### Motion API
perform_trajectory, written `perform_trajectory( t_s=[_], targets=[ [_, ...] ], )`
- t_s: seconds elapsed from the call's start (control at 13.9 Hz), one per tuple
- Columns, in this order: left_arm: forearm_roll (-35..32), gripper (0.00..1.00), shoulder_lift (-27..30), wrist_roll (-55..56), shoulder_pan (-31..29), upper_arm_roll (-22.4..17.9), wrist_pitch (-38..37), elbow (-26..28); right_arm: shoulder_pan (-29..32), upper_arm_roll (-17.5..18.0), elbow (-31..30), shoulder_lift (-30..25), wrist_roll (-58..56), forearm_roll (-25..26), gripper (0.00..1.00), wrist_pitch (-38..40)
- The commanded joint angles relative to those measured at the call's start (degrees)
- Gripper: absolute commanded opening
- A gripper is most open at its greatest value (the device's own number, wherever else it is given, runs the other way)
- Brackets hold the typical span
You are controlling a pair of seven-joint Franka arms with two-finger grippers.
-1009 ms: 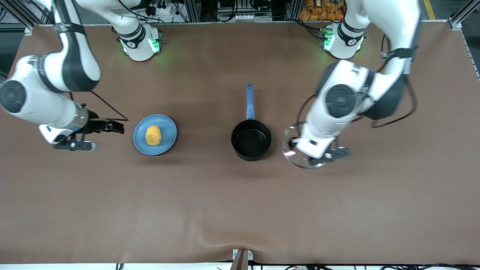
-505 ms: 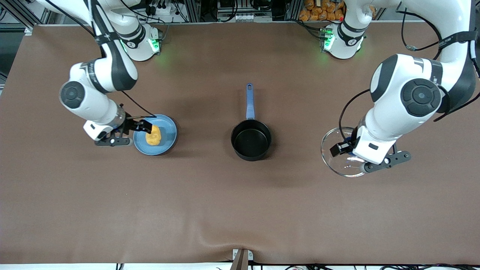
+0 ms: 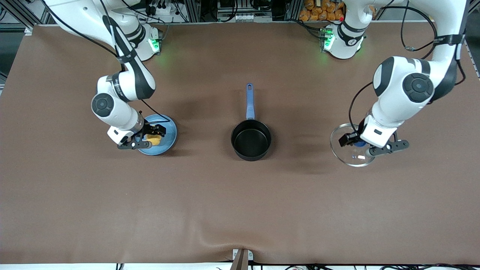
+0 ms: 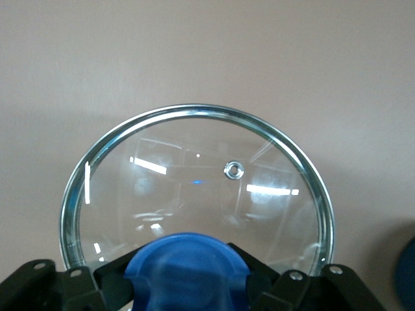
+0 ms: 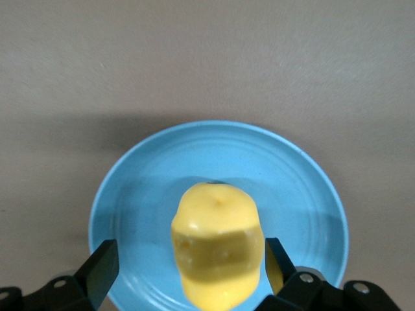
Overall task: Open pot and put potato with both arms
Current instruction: 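Set the lid beside the pot while the right gripper grasps the potato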
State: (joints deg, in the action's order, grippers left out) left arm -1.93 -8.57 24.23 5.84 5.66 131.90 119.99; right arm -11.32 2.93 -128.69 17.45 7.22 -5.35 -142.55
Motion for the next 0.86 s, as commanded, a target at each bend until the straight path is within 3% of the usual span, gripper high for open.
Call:
perform_trajectory(
  t_s=[0.0,0.29,0.5,0.58,0.72,0.79],
  targets=[
    [1.23,0.00,1.81,-4.79,-2.49,0.40,6.42,8.05,0.24,-0.29,-0.95,-0.05,0.16,0.95,1.00,-1.50],
    [0.96,0.00,-4.42,-10.16,-4.96,0.31,15.48,13.43,0.33,-0.20,-1.04,1.71,0.34,1.13,1.00,-3.17],
    [0.79,0.00,-9.26,-10.26,-4.61,0.40,17.86,12.90,0.42,-0.29,-1.30,2.06,0.34,1.13,0.85,-3.17],
    [0.61,0.00,-10.49,-10.26,-4.61,0.40,19.17,12.90,0.34,-0.29,-1.30,1.98,0.34,1.22,0.75,-3.17],
    [0.26,0.00,-11.20,-10.26,-4.53,0.40,19.72,12.90,0.33,-0.29,-1.13,1.98,0.16,1.22,0.21,-3.17],
    [0.26,0.00,-11.29,-10.34,-4.52,0.49,19.72,12.90,0.33,-0.20,-0.86,1.80,0.16,1.22,0.00,-3.00]
  ],
)
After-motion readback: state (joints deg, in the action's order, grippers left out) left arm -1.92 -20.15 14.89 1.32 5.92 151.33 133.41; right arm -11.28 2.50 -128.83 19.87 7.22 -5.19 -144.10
